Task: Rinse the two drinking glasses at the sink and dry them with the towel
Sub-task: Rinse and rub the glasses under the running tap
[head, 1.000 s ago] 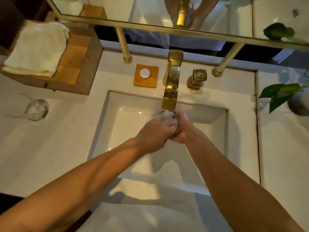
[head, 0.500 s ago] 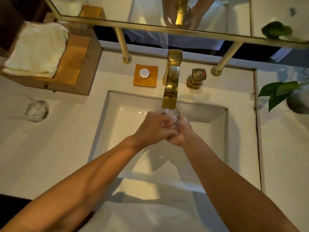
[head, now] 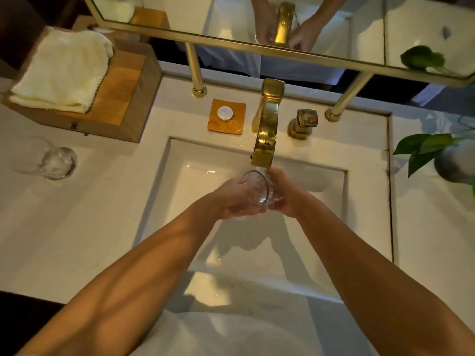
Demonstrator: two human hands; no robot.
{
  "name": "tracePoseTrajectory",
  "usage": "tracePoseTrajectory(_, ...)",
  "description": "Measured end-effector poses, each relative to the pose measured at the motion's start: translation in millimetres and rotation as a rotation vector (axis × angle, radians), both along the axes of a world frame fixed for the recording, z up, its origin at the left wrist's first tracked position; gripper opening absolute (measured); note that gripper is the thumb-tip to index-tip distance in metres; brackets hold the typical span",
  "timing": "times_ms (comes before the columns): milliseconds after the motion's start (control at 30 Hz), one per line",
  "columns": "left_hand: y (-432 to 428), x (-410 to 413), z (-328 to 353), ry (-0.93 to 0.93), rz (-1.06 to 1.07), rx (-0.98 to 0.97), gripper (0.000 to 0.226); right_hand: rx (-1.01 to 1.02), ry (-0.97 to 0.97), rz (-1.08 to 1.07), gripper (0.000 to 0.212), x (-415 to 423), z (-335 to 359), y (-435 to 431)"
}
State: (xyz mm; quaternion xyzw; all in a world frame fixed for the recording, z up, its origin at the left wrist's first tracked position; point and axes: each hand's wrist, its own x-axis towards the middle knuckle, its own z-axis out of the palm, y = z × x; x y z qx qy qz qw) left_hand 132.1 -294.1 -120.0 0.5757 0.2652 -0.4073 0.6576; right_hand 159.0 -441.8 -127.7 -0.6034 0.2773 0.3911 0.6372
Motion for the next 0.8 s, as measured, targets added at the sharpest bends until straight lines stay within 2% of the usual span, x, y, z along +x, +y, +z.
tracePoseTrajectory(67,-1,5,-5,-0.001,-0.147,0.15,0.02,-0.148,-0.169,0.064,0.032,1,10,7)
tracePoseTrajectory(133,-3,6,-12,0.018,-0.152,0.15,0.026,-0.347,-0.371,0.135,0.02,2,17,13)
tracePoseTrajectory(233,-12,0,-23,0.085,0.116,-0.038,0.021,-0.597,-0.614,0.212,0.012,-1,26,21)
tracePoseTrajectory(333,-23,-8,-31,0.245,0.345,-0.203,0.034,-0.783,-0.797,0.215,0.012,-7,29,28)
tracePoseTrajectory(433,-25,-11,-24,0.311,0.501,-0.381,0.011,-0.944,-0.892,0.308,0.021,-9,29,27)
tracePoseTrajectory(500,-21,-10,-19,0.312,0.649,-0.497,0.033,-1.042,-0.914,0.371,0.027,-6,29,21)
tracePoseTrajectory(567,-19,-7,-21,0.312,0.698,-0.575,0.052,-1.063,-0.958,0.385,0.027,-7,29,21)
tracePoseTrajectory(600,-19,-6,-22,0.301,0.676,-0.549,0.055,-1.039,-0.979,0.378,0.024,-10,29,25)
tracePoseTrajectory(700,-22,-1,-13,0.269,0.577,-0.449,0.053,-0.914,-1.009,0.266,0.017,-24,30,39)
tracePoseTrajectory(800,-18,4,-12,0.184,0.541,-0.452,0.042,-0.933,-1.048,0.205,0.019,-31,33,44)
